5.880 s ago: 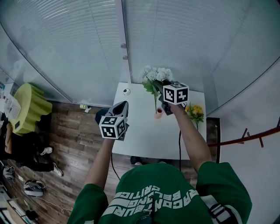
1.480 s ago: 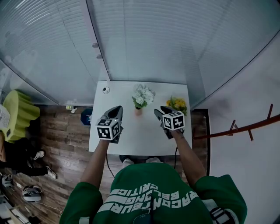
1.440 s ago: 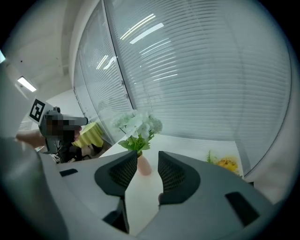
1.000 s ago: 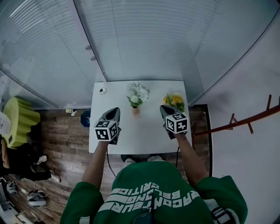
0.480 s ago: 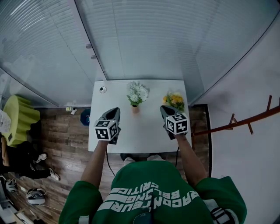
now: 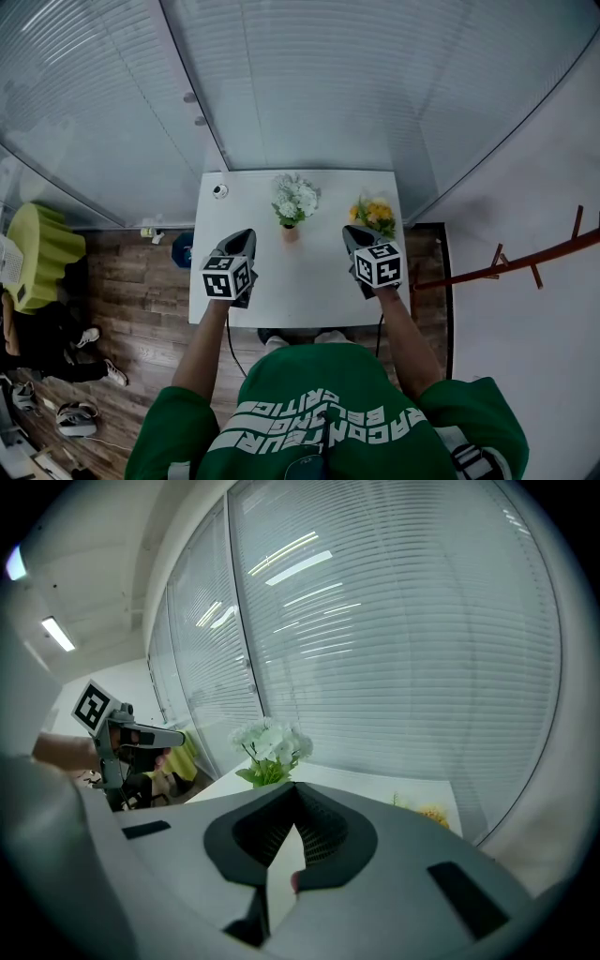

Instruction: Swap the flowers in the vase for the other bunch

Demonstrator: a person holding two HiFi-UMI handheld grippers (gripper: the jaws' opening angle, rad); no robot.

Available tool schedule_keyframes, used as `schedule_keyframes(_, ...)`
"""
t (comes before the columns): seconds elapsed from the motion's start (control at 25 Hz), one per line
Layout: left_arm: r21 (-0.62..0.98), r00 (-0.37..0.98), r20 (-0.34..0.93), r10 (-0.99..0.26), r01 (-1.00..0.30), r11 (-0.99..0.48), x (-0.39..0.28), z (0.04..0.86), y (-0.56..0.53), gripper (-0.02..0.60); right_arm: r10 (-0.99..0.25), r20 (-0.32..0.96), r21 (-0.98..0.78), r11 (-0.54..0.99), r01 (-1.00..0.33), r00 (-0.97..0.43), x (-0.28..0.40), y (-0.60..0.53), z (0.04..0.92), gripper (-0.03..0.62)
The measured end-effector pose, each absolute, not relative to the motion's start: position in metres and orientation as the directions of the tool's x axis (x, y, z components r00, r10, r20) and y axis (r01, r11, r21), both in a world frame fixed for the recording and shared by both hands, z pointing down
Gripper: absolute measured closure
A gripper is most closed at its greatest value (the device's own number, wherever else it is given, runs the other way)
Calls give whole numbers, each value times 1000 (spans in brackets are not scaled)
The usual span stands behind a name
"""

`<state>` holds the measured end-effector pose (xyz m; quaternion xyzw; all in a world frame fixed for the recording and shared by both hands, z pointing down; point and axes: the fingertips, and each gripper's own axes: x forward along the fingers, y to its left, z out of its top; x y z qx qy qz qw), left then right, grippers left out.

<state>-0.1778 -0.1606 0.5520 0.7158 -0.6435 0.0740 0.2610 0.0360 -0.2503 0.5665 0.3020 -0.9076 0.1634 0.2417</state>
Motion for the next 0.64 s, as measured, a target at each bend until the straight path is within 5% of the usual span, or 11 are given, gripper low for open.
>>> schedule_keyframes(0.64, 280, 159, 449, -879, -959, -31, -185, 549, -163, 581, -463, 545, -151, 766, -624, -700, 28, -256, 563, 582)
